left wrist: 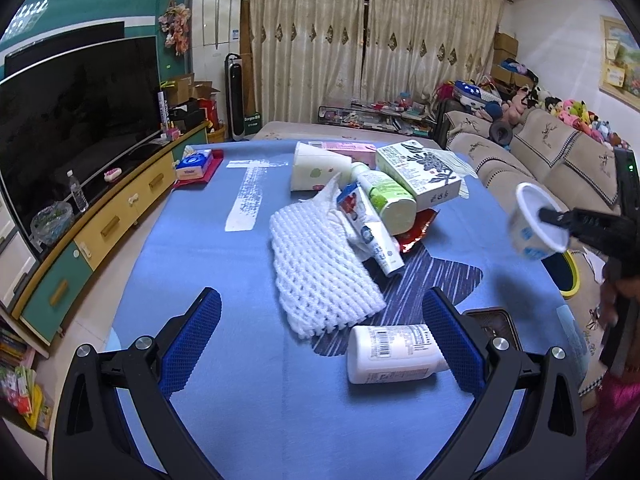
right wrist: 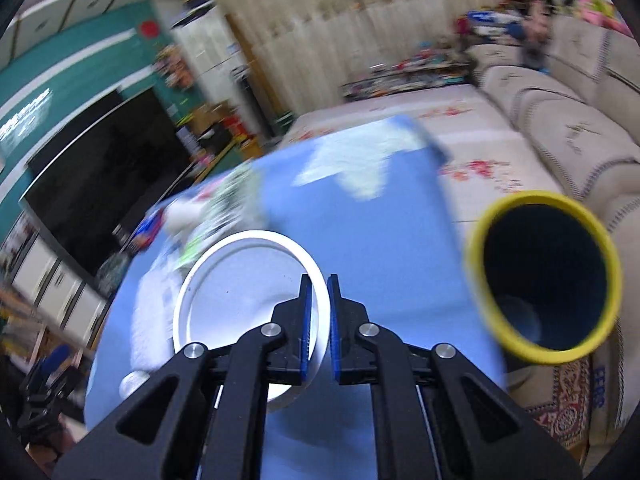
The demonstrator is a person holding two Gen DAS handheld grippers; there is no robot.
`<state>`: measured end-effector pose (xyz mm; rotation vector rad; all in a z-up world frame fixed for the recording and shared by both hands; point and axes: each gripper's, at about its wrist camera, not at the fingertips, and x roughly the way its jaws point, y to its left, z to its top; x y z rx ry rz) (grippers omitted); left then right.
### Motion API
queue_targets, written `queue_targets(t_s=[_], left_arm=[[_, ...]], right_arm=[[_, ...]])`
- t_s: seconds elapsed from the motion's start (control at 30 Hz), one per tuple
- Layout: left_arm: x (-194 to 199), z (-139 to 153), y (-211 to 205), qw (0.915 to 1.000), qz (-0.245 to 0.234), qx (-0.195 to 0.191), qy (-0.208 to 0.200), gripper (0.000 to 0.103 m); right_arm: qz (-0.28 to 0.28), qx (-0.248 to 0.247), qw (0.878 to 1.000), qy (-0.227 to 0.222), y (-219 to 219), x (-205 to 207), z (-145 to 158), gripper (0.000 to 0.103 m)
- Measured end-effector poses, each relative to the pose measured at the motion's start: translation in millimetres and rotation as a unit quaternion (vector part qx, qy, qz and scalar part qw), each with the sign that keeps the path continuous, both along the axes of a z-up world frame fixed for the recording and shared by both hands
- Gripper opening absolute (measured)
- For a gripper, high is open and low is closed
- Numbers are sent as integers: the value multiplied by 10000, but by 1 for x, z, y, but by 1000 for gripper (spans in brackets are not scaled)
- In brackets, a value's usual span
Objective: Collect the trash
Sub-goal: 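Carry the plate over the yellow-rimmed bin and open the right gripper, then grasp the brown plastic tray with the left gripper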
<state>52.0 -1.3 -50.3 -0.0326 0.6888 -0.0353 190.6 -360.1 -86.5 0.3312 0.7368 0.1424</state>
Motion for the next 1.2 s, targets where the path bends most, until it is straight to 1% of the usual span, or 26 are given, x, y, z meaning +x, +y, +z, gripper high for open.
queue_targets(t_s=[0.07, 0.13, 0.27, 0.43, 0.6, 0.73, 0.8, 0.87, 0.93, 1.03, 1.13, 1.2], left_arm=[[3, -1, -7, 10000, -36, 43, 21, 99], [5, -3, -14, 9999, -80, 63, 50, 99], [12, -5, -30, 9998, -166, 86, 89, 99], [20, -9, -51, 9993, -303, 166, 154, 99], [26, -10, -66, 9987, -391, 234, 212, 99], [31, -11, -75, 9982, -453, 289, 255, 99], [32, -12, -77, 9981, -470, 289, 274, 99], [32, -13, -79, 9980, -491, 279, 295, 99], [32, -14, -81, 9978, -518, 274, 319, 99], [34, -16, -86, 9970, -616, 219, 408, 99], [35, -19, -98, 9941, -914, 50, 574, 99], [33, -21, -113, 9916, -1143, 62, 605, 99]], right_arm=[[-422, -5, 9991, 20, -37, 3, -3, 8], [-739, -62, 9972, 72, -62, 8, -10, 8], [-1303, -198, 9907, 350, -116, 29, -36, 8], [-1651, -216, 9832, 745, -155, 53, -74, 8], [-1860, -198, 9762, 1099, -183, 75, -103, 8], [-1992, -279, 9716, 1244, -192, 83, -115, 13], [-2110, -340, 9690, 1239, -198, 84, -117, 25], [-2157, -346, 9682, 1216, -203, 81, -117, 26], [-2103, -296, 9702, 1164, -200, 73, -114, 27], [-1994, -291, 9741, 1023, -190, 59, -105, 35], [-1884, -383, 9779, 823, -175, 40, -94, 38], [-1870, -473, 9785, 728, -167, 32, -87, 40]])
